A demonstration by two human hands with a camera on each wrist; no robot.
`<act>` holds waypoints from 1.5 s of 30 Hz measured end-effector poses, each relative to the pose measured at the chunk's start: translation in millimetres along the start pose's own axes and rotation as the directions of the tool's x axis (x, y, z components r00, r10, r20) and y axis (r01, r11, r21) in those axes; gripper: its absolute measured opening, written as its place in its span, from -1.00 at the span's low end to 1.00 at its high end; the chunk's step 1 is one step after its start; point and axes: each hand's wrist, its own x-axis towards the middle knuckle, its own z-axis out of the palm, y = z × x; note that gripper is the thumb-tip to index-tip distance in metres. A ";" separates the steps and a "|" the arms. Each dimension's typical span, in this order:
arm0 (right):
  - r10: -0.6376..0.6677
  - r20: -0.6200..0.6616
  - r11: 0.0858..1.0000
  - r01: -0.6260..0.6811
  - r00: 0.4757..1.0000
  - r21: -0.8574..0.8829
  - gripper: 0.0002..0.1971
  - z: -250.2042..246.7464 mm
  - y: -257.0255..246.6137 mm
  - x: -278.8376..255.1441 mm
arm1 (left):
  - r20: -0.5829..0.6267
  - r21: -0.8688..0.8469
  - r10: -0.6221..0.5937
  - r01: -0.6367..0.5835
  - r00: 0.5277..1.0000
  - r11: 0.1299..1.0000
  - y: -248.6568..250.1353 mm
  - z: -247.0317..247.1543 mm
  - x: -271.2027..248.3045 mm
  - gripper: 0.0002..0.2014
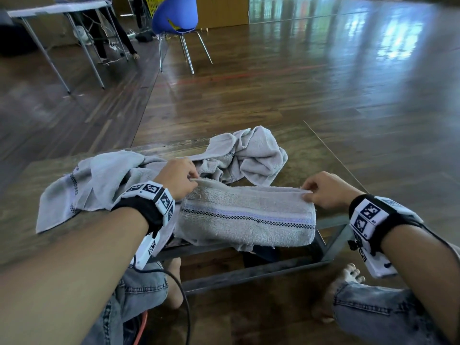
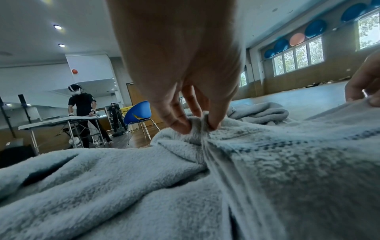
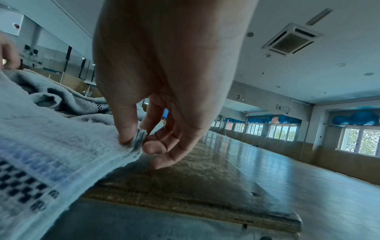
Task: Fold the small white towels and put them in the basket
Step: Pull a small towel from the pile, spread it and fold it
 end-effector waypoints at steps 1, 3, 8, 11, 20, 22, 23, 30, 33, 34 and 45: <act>-0.002 -0.009 1.000 0.002 1.000 0.003 -0.91 -1.3 0.3 -1.3 | 0.012 -0.003 -0.002 0.002 1.000 1.000 0.6 -0.6 0.1 -0.91; 0.009 -0.029 1.000 -0.009 1.000 0.015 -0.88 -3.3 -0.4 -3.6 | 0.027 0.001 -0.020 0.020 0.999 1.000 0.9 -2.3 -0.4 -0.90; 0.019 -0.010 1.000 -0.019 1.000 -0.005 -0.84 -2.4 -0.7 -8.2 | -0.032 0.004 0.029 -0.029 0.999 1.000 1.7 -1.3 -3.5 -0.91; 0.018 0.008 1.000 -0.018 1.000 -0.007 -0.84 0.2 2.8 -11.7 | 0.011 -0.009 0.047 -0.047 0.999 0.999 1.0 2.3 -6.4 -0.91; 0.022 0.002 1.000 -0.022 1.000 0.007 -0.86 -6.0 3.7 -17.7 | 0.044 -0.005 -0.042 0.042 0.998 0.999 4.9 -1.4 -4.8 -0.92; 0.021 0.009 0.999 -0.021 1.000 0.025 -0.89 -18.9 -0.3 -17.9 | 0.012 -0.006 -0.041 0.041 0.999 0.999 8.4 -13.0 0.1 -0.91; 0.007 0.012 1.000 -0.007 1.000 0.028 -0.89 -27.6 -2.4 -18.0 | -0.003 0.002 -0.040 0.040 0.999 0.999 11.1 -20.7 3.1 -0.91; -0.094 -0.424 0.992 0.121 0.901 0.038 -0.84 -108.6 -14.7 -31.3 | -0.211 -0.104 0.125 -0.150 0.969 0.983 45.3 -77.3 28.0 -0.86; -0.081 -0.643 0.985 0.162 0.762 0.067 -0.92 -130.6 -11.2 -39.8 | -0.376 -0.174 0.169 -0.248 0.911 0.953 61.8 -84.7 34.7 -0.77; -0.076 -0.683 0.982 0.172 0.727 0.073 -0.93 -133.6 -8.1 -42.9 | -0.423 -0.185 0.171 -0.269 0.890 0.945 66.8 -82.5 34.9 -0.74; 0.242 -0.134 0.969 -0.231 0.961 0.089 -0.82 -20.2 85.6 -72.0 | 0.256 -0.109 -0.013 0.042 0.967 0.993 68.0 52.4 -3.2 -0.76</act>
